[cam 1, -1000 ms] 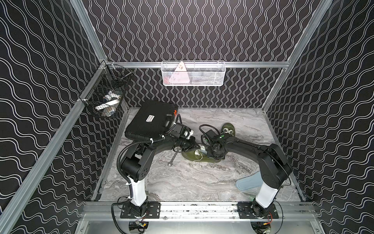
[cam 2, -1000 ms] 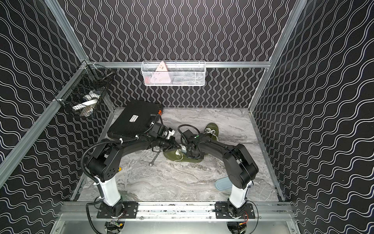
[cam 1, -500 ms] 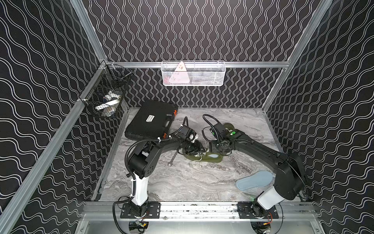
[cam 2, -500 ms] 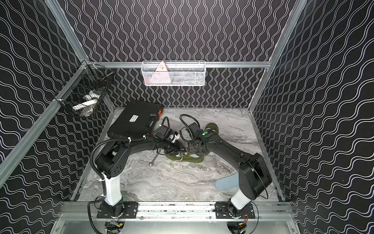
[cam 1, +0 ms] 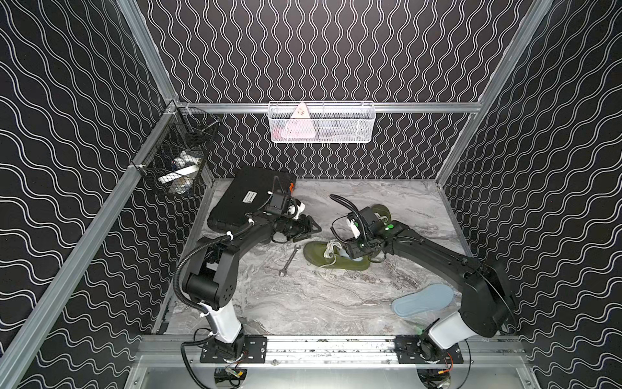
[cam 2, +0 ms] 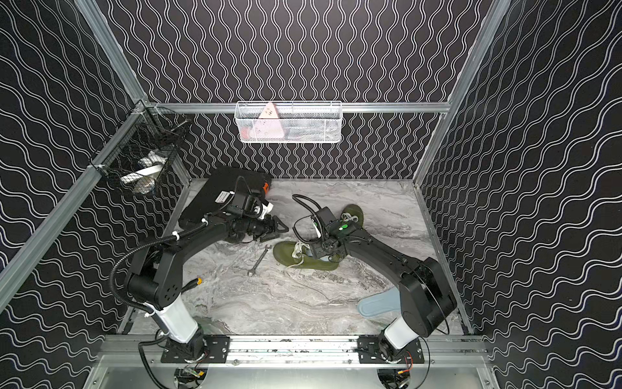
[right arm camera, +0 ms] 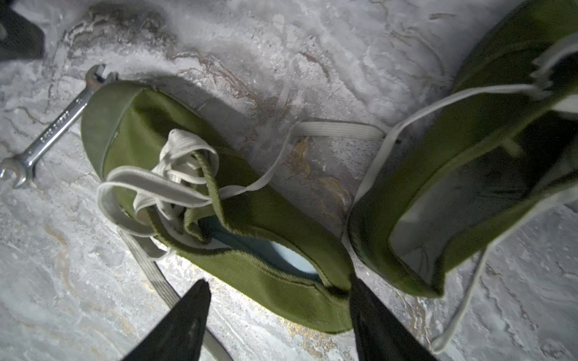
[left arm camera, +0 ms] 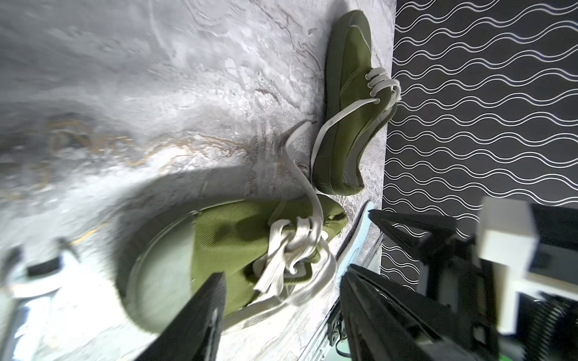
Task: Insert the insole into the shoe
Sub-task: Adjust the shoe at the center of the board.
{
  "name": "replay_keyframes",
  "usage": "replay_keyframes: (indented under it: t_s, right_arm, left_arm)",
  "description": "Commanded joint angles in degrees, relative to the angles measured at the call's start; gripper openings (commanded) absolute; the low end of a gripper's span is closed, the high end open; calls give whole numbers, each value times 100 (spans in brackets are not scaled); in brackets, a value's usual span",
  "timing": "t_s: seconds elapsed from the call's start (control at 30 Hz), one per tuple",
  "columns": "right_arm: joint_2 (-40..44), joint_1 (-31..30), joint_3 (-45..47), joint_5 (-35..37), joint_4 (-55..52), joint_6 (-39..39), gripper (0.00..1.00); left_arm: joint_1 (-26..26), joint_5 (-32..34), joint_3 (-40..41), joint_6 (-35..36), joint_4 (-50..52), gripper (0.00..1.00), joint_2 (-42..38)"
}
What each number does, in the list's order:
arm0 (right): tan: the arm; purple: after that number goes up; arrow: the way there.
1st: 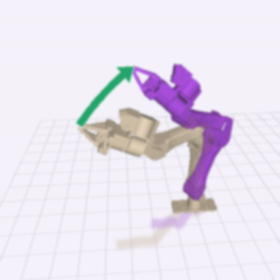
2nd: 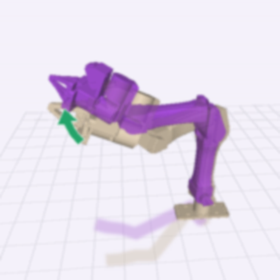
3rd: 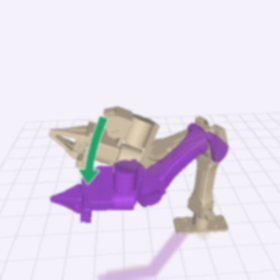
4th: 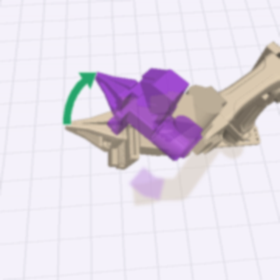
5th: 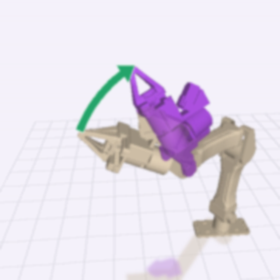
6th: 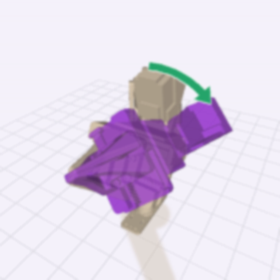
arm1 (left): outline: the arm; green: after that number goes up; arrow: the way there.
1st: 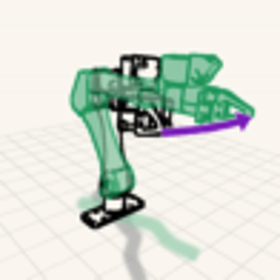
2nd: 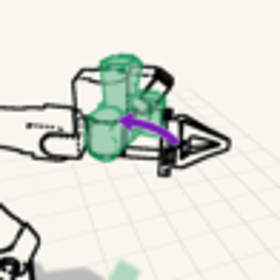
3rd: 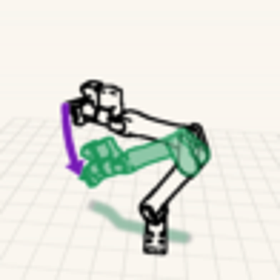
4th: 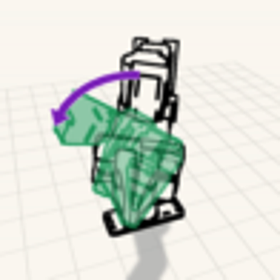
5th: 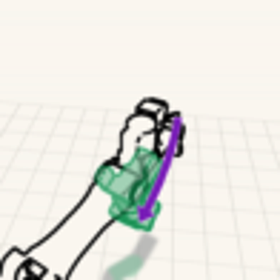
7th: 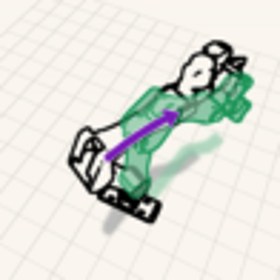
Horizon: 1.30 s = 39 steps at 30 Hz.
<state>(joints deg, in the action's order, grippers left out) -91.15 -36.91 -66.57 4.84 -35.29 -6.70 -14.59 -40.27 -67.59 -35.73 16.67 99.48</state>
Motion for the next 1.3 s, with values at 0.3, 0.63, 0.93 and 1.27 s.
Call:
replay_keyframes:
  t_s: [0.3,0.63,0.93,1.27]
  right_arm:
    - [-1245,0,-330,-197,576,973,72]
    - [-1883,4,-1313,-404,-230,-17,0]
    - [-1326,-1,-712,-92,376,-3031,0]
    - [-2296,12,-1591,315,831,-4454,0]
  left_arm:
    - [586,-255,384,460,361,64,-310]
    - [920,-277,578,580,453,64,-499]
    - [1011,-252,711,532,325,64,-570]
    - [1011,-173,845,480,240,64,-718]
